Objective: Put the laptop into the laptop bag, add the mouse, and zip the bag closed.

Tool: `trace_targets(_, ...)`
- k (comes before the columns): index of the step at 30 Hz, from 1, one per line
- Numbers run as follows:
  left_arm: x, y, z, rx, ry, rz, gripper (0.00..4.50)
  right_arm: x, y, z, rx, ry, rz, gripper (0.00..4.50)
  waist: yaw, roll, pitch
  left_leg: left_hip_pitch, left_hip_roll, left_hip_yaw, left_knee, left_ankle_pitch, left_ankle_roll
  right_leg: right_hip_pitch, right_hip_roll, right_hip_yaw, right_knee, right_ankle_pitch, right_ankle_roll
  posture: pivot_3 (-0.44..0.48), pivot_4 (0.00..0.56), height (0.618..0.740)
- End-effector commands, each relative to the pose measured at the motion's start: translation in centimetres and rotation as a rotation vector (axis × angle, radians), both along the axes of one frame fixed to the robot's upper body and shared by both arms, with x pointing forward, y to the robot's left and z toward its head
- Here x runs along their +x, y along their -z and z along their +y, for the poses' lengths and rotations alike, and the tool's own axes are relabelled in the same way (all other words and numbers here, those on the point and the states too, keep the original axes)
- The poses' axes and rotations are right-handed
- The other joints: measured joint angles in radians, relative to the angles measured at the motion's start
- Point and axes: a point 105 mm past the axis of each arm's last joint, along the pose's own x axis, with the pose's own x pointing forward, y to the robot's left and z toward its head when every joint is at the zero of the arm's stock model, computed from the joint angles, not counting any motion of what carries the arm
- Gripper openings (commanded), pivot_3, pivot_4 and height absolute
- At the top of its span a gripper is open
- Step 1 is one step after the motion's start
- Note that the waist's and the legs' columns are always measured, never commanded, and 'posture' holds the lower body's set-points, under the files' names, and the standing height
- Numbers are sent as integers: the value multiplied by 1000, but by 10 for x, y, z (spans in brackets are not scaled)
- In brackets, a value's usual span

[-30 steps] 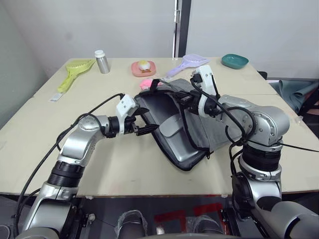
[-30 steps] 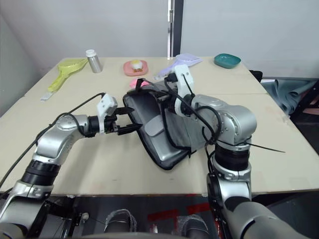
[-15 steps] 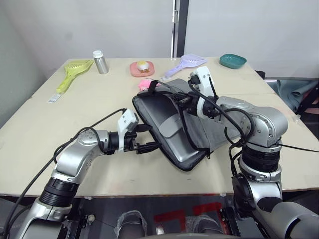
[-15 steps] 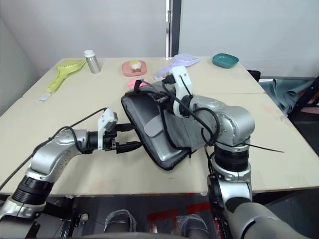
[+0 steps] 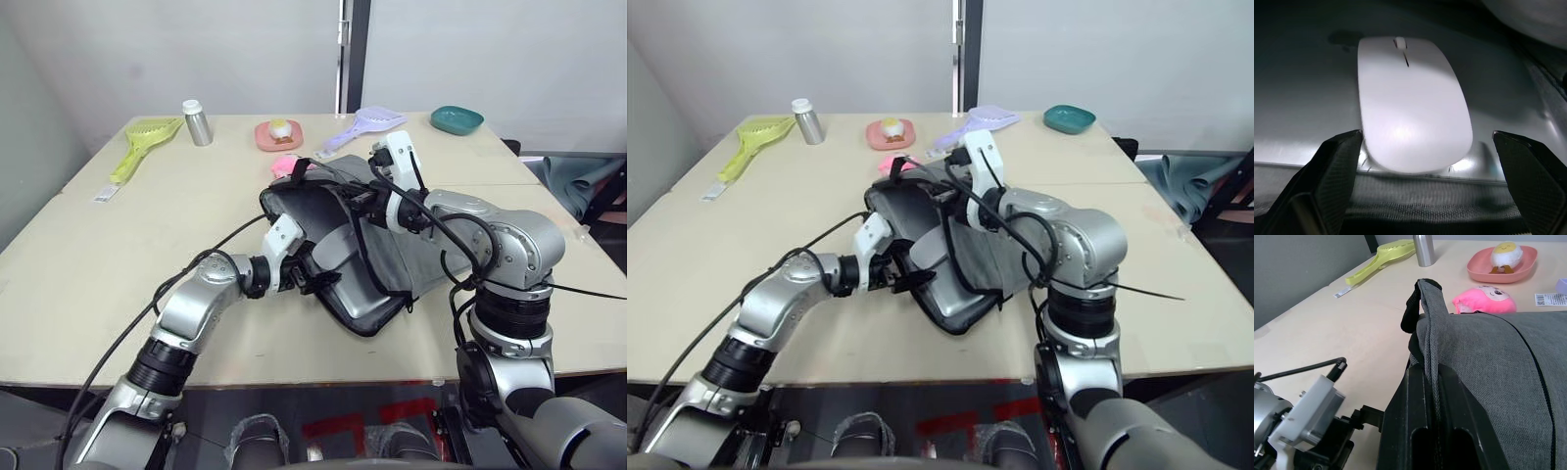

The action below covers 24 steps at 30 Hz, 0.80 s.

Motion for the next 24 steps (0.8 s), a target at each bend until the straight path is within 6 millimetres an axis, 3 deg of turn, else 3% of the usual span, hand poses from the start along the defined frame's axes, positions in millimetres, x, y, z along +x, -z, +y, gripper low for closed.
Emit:
trace_targets(1,8,-1,-1,3,-39,-10,4462,-7,-19,4,39,-21,-95,0,0,0,0,0,0,0,0,0,0,0,0,0,0,0,0,0,150,740)
trace_targets(3,10,-2,0,2,-51,-10,4462,-8,-19,3,41,-19,-95,0,0,0,0,0,0,0,1,0,0,0,0,0,0,0,0,0,150,740)
trace_targets(9,21,-5,0,6,-90,-39,2685,-7,-19,2,42,-15,-97,0,1,0,0,0,0,0,1,0,0,1,0,0,0,0,0,0,150,740)
trace_targets(17,27,-23,-3,-28,-108,-118,2679,-8,-19,5,44,-28,-99,0,1,0,0,0,0,0,1,0,0,0,0,0,0,0,0,0,150,740)
trace_targets(24,34,-18,-1,0,-136,-136,2679,-8,-19,7,46,-38,-101,0,0,0,0,0,0,0,1,0,0,0,0,0,0,0,0,0,150,740)
